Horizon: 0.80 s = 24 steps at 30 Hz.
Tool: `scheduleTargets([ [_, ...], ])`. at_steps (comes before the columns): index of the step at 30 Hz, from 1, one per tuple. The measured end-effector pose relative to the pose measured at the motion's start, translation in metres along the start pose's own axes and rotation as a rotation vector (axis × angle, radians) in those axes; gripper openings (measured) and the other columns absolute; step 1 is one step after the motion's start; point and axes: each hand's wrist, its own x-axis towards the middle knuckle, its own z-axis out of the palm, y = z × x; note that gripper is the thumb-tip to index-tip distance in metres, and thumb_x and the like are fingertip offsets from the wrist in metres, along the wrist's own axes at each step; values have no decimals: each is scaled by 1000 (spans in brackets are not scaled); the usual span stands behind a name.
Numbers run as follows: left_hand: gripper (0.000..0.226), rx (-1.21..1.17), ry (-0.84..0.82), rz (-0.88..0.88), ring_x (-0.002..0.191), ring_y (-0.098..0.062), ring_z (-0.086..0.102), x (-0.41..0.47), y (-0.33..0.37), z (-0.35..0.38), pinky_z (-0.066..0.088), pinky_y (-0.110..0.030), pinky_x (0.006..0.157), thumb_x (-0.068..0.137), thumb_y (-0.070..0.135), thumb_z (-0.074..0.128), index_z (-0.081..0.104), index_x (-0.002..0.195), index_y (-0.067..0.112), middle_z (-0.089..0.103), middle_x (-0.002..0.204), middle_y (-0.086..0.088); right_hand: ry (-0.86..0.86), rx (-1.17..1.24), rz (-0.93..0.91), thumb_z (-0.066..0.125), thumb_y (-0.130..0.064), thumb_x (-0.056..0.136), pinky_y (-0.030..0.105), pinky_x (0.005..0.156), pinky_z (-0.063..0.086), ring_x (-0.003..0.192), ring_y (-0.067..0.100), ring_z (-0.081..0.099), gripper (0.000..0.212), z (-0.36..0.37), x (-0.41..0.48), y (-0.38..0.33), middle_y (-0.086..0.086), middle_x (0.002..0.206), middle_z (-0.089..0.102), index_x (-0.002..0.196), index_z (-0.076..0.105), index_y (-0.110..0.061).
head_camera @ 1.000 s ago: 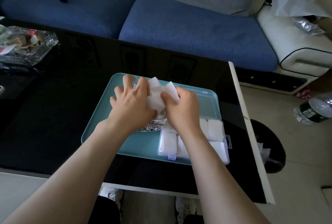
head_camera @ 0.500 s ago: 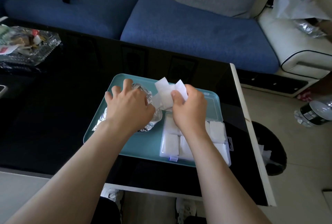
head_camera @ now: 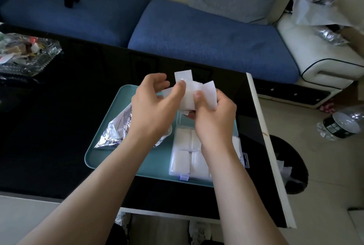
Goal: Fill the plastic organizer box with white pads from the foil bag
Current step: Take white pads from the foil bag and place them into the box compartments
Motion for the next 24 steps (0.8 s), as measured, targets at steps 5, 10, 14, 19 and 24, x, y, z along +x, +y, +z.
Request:
scheduleTargets([
  [5, 25, -404, -289, -324, 99, -26, 78, -10, 4, 18, 65, -44, 88, 98, 28, 73, 75, 111, 7, 79, 103, -14, -18, -31, -2, 67, -23, 103, 22, 67, 59, 82, 7, 74, 8, -13, -1, -5, -6, 92, 76, 106, 73, -20],
  [10, 21, -480, -380, -329, 104, -31, 77, -14, 1, 27, 64, -38, 87, 102, 17, 69, 74, 115, 0, 78, 109, -19, 30, -33, 61, 68, -26, 102, 17, 73, 59, 96, 6, 71, 24, -27, -5, -8, -9, 111, 69, 125, 62, -24],
  [14, 21, -468, -328, -363, 98, -29, 79, -18, 0, 34, 65, -34, 83, 101, 15, 70, 72, 115, -1, 78, 108, -20, 25, -13, 129, 54, -33, 108, 15, 63, 51, 90, 7, 67, 15, -33, -8, -10, -7, 104, 64, 116, 56, -21],
  [19, 23, -452, -301, -412, 97, -27, 79, -17, -2, 40, 64, -37, 86, 100, 15, 71, 70, 119, 2, 77, 113, -18, 28, 90, 227, 60, -28, 103, 19, 62, 56, 76, 6, 73, 16, -45, -7, -13, -4, 86, 74, 94, 69, -17],
  [24, 25, -463, -336, -439, 103, -27, 77, -17, -1, 46, 64, -37, 89, 104, 13, 66, 65, 126, 1, 72, 122, -17, 74, 157, 320, 59, -12, 95, 18, 46, 35, 52, 10, 44, 37, -65, 0, -23, -2, 59, 50, 58, 52, -14],
])
